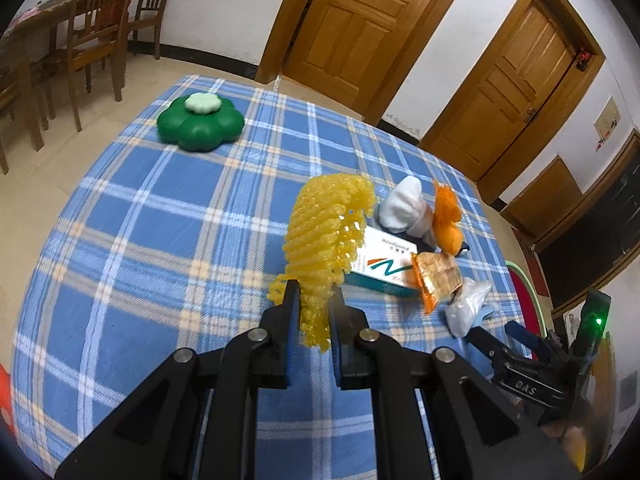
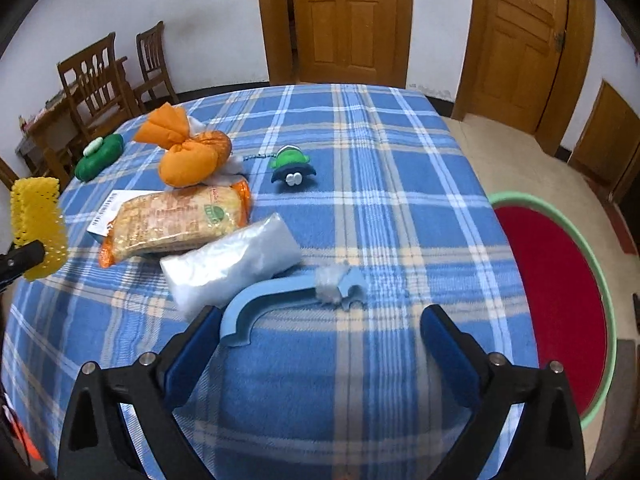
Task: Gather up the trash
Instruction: 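Close the right tool on the blue plastic handle while the left tool holds the foam net, then carry the blue handle into the red bucket and open the right tool while the left carries the net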
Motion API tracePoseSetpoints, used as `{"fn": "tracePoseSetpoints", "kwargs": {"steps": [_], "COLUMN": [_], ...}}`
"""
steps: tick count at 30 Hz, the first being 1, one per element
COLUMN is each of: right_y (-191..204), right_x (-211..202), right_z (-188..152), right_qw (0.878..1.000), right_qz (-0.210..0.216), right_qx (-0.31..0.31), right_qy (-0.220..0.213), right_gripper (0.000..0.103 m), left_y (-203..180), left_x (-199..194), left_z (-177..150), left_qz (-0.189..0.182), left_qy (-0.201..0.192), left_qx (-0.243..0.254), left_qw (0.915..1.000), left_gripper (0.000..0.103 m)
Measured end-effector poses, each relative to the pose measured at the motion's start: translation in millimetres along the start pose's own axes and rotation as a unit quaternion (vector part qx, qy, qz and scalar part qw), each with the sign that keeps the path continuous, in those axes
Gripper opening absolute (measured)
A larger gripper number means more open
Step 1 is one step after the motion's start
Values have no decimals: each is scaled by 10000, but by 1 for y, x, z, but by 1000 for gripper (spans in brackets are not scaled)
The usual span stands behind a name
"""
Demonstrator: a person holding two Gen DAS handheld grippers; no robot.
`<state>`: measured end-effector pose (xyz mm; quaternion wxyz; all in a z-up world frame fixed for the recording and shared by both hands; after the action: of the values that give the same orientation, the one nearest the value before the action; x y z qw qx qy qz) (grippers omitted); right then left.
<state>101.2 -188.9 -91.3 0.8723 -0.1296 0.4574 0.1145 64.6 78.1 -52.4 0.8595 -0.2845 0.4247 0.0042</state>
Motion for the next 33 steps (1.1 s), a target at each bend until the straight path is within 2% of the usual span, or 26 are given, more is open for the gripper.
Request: {"fn": "tracePoseSetpoints", "kwargs": {"steps": [3, 6, 11, 23, 33], "right_y": [1, 1, 3, 3, -14], "right_x": [4, 5, 3, -1, -17], "right_z": [4, 7, 9, 7, -11], "right_qw": [10000, 9999, 9998, 9998, 9980], "right_qz": [-28, -91, -126, -157, 49], "right_qx": [-75, -123, -154, 49, 617], "right_qy": [29, 30, -62, -80, -91], "right_gripper": [102, 96, 74, 74, 74], "left_y": [3, 5, 7, 15, 14], "left_x": [0, 1, 3, -1, -4], "left_z": [-3, -6, -8, -10, -10], "left_qz": [-23, -58, -145, -261, -333], "left_qy": [17, 43, 84, 81, 61], "left_qx": [-33, -49, -90, -178, -148], "left_qw": [10000, 10000, 9998, 9995, 9993], "left_gripper": [12, 12, 12, 12, 12]}}
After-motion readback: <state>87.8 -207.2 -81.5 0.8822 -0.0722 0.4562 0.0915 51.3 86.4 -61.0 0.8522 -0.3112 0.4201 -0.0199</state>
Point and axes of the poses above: each gripper's, at about its wrist camera, not at the fingertips, and x roughly the way its jaws point, y to its left, z to its top, the point moved 1 cm from there along x, roughly the way its jaws point, and after that the axes turned 12 degrees about -x, right-handed, at the moved point
